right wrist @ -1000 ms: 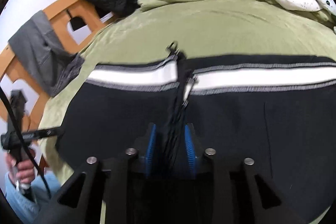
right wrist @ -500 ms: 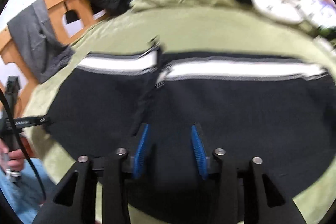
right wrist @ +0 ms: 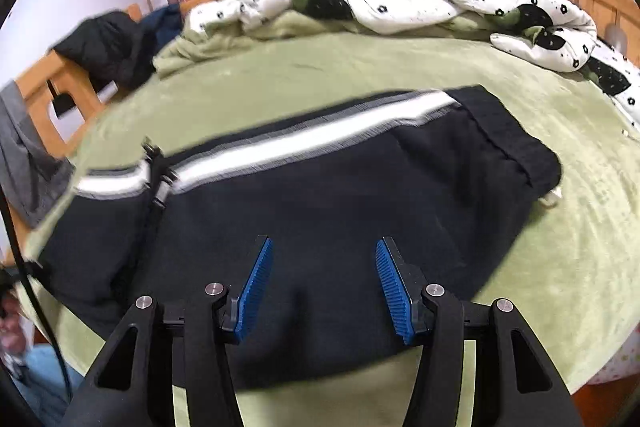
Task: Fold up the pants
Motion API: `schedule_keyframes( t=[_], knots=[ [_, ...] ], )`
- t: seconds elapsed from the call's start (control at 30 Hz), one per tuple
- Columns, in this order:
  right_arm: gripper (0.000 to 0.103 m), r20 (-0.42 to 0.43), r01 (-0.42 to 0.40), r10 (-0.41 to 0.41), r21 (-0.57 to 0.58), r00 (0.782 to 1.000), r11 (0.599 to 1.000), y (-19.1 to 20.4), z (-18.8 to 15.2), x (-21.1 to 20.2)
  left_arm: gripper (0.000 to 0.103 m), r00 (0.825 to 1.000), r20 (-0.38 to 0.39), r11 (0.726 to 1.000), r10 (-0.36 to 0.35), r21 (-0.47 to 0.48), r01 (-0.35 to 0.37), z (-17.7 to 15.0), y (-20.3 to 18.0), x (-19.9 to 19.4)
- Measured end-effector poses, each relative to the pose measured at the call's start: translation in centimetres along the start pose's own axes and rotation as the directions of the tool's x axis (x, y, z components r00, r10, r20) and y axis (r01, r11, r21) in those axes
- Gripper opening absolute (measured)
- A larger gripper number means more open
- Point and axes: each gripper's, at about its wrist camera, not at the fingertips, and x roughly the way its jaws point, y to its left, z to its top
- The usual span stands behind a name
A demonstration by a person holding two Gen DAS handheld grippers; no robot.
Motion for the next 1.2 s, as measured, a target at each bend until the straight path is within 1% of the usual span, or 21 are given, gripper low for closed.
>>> schedule_keyframes(
  t=[0.07,0.1,0.17,0.2,0.23,0.27,0.33,0.37,0.43,0.47,0.5,0.57,0.6,0.67,0.8,0.93,1.0,1.07,1.13,1.17,1.2],
  knots=[
    [0.053,-0.025,0.032,-0.032,0.014,0.999,0.999,-1.3,-0.8,1.3,0.016,0.999,0.043,0.999,0.011,0.045,-0.013,0.5,-1.8,-1.4],
    [0.053,-0.044,0.03,-0.029,0.023,0.999,0.999,-1.9,-1.3,1.8,0.016,0.998,0.06,0.999,0.003,0.051,-0.006,0.9,-2.5,-2.1],
    [0.053,-0.106,0.009,-0.006,0.024,0.994,1.0,-2.6,-2.2,3.5,0.016,0.996,0.083,0.998,-0.037,0.048,0.033,1.6,-3.8,-3.4],
    [0.055,-0.111,0.013,-0.011,0.016,0.994,1.0,-2.5,-2.7,4.2,0.016,0.994,0.091,0.997,-0.064,0.048,0.06,1.8,-4.5,-4.0],
    [0.056,-0.079,0.021,-0.022,-0.017,0.997,1.0,-2.1,-3.2,4.3,0.016,0.99,0.097,0.994,-0.098,0.062,0.093,2.2,-5.7,-4.6],
    [0.058,-0.058,0.035,-0.038,-0.051,0.998,0.998,-1.6,-3.4,4.3,0.016,0.989,0.102,0.992,-0.108,0.078,0.101,2.4,-6.7,-5.1],
    [0.058,-0.048,0.072,-0.078,-0.11,0.996,0.991,-0.7,-3.5,4.2,0.015,0.986,0.118,0.986,-0.119,0.127,0.104,2.6,-9.4,-5.8],
    [0.058,-0.055,0.071,-0.078,-0.114,0.995,0.991,-0.6,-3.4,4.1,0.015,0.984,0.125,0.982,-0.126,0.156,0.106,2.7,-10.8,-6.2],
    [0.058,-0.098,0.025,-0.034,-0.089,0.995,0.996,-1.3,-2.8,3.7,0.015,0.98,0.136,0.972,-0.145,0.204,0.115,2.8,-13.7,-6.8],
    [0.055,-0.108,0.001,-0.009,-0.065,0.994,0.998,-2.0,-2.4,3.2,0.015,0.978,0.137,0.968,-0.158,0.219,0.126,2.6,-14.7,-7.0],
    [0.051,-0.102,-0.008,0.003,-0.045,0.995,0.999,-2.6,-2.3,2.6,0.015,0.976,0.134,0.963,-0.17,0.234,0.135,2.6,-15.8,-7.1],
    [0.05,-0.059,0.0,-0.001,-0.015,0.998,1.0,-4.1,-1.8,0.9,0.015,0.971,0.13,0.952,-0.203,0.26,0.164,2.6,-18.7,-7.2],
    [0.05,-0.011,0.022,-0.022,0.008,1.0,1.0,-5.2,-1.7,-0.6,0.015,0.969,0.126,0.947,-0.214,0.27,0.174,2.5,-19.6,-7.2],
    [0.052,0.042,0.05,-0.051,0.038,0.998,0.998,-7.0,-1.6,-2.7,0.015,0.961,0.114,0.933,-0.251,0.294,0.209,2.4,-22.7,-6.8],
    [0.052,0.059,0.059,-0.067,0.123,0.996,0.991,-11.0,-2.0,-4.2,0.015,0.947,0.062,0.904,-0.315,0.324,0.279,1.5,-28.0,-5.3],
    [0.052,0.022,0.075,-0.081,0.183,0.996,0.98,-13.2,-2.7,-4.0,0.015,0.914,-0.025,0.859,-0.406,0.331,0.391,-0.7,-33.7,-2.5],
    [0.052,0.02,0.09,-0.096,0.202,0.995,0.975,-13.8,-2.7,-3.9,0.015,0.879,-0.096,0.826,-0.467,0.308,0.472,-2.3,-36.3,-0.5],
    [0.052,0.022,0.092,-0.099,0.213,0.995,0.973,-14.2,-2.6,-4.1,0.016,0.85,-0.158,0.802,-0.503,0.281,0.527,-3.8,-38.1,1.4],
    [0.052,0.037,0.089,-0.1,0.229,0.994,0.969,-14.7,-2.4,-4.6,0.019,0.837,-0.225,0.802,-0.499,0.247,0.544,-5.1,-39.3,3.0],
    [0.052,0.042,0.083,-0.096,0.235,0.995,0.968,-15.0,-2.4,-4.7,0.021,0.82,-0.264,0.796,-0.507,0.22,0.563,-5.7,-39.4,3.8],
    [0.052,0.045,0.069,-0.082,0.242,0.996,0.968,-15.2,-2.3,-4.8,0.022,0.81,-0.271,0.79,-0.521,0.207,0.577,-5.9,-39.3,3.9]
  ],
)
